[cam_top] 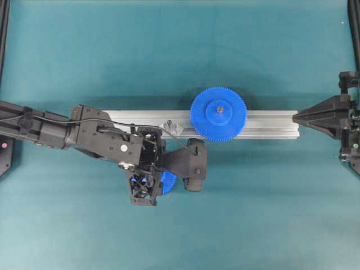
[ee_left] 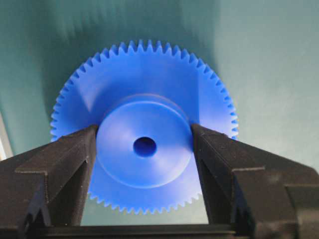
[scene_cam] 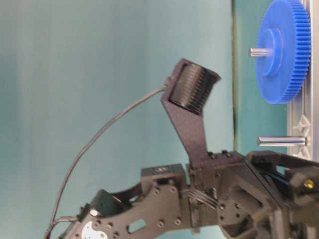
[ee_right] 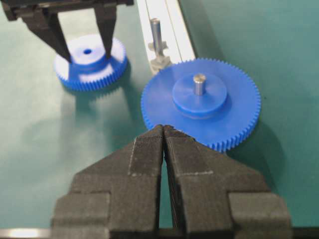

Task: Find the location of the shaft and insert the small gear.
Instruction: 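Lift the small blue gear and carry it over the empty shaft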

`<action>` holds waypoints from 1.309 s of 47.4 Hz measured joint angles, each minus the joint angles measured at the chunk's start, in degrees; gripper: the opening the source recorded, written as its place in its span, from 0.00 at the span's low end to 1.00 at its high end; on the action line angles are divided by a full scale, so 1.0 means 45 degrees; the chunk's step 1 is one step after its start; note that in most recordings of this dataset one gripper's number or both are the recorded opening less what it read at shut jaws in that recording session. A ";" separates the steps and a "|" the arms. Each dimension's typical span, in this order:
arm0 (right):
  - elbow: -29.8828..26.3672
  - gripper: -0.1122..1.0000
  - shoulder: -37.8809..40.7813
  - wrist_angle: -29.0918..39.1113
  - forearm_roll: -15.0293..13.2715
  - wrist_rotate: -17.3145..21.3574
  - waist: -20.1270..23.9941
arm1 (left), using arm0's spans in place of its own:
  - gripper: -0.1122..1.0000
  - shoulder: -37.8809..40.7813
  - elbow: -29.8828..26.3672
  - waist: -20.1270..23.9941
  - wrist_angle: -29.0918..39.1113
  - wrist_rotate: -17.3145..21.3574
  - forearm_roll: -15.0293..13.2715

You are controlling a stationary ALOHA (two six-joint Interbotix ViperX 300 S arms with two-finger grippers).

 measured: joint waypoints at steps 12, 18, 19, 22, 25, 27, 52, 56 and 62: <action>0.0000 0.14 0.0000 0.0000 0.0000 0.0000 0.0000 | 0.67 0.0000 -0.0488 0.0020 0.0176 0.0449 0.0000; 0.0000 0.14 0.0000 -0.0020 0.0000 0.0000 -0.0020 | 0.67 0.0000 -0.0801 0.0020 0.0684 0.0898 0.0000; 0.0000 0.14 0.0020 0.0000 0.0000 0.0000 -0.0020 | 0.67 0.0000 -0.0859 0.0020 0.0820 0.0957 0.0000; 0.0000 0.14 0.0000 0.0000 0.0000 0.0000 -0.0020 | 0.67 0.0000 -0.1074 0.0020 0.1250 0.1113 0.0000; 0.0000 0.14 0.0000 0.0000 0.0000 0.0000 -0.0020 | 0.67 0.0000 -0.1309 0.0020 0.1738 0.1270 0.0000; 0.0000 0.14 0.0020 -0.0020 -0.0020 0.0000 -0.0020 | 0.67 0.0000 -0.1523 0.0020 0.2070 0.1328 0.0000; 0.0000 0.14 0.0000 -0.0039 0.0000 -0.0020 -0.0020 | 0.67 -0.0469 -0.3125 0.0391 0.3301 0.1758 0.0000; 0.0000 0.14 -0.0039 -0.0039 0.0000 0.0000 -0.0020 | 0.67 -0.0645 -0.3203 0.0391 0.3457 0.1758 0.0000; 0.0039 0.14 -0.0117 -0.0039 0.0000 0.0000 -0.0020 | 0.67 -0.0957 -0.3262 0.0508 0.3535 0.1758 0.0000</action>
